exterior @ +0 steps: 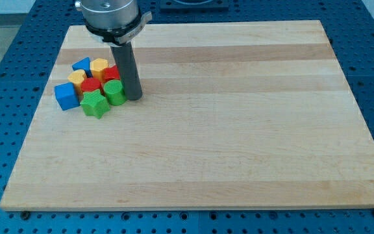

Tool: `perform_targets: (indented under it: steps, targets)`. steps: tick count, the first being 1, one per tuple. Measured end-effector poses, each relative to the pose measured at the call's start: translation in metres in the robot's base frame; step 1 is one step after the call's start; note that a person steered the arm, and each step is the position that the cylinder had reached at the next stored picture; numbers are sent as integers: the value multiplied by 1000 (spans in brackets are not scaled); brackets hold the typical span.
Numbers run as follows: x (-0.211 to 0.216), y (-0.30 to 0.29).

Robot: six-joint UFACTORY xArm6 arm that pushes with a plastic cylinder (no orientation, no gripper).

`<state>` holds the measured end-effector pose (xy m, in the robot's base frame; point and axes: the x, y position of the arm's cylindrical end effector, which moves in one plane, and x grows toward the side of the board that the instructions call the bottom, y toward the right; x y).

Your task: Point your arm at center left

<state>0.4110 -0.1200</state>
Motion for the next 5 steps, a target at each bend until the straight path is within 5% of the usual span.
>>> perform_targets:
  steps: [3, 5]
  targets:
    - [29, 41]
    - [98, -32]
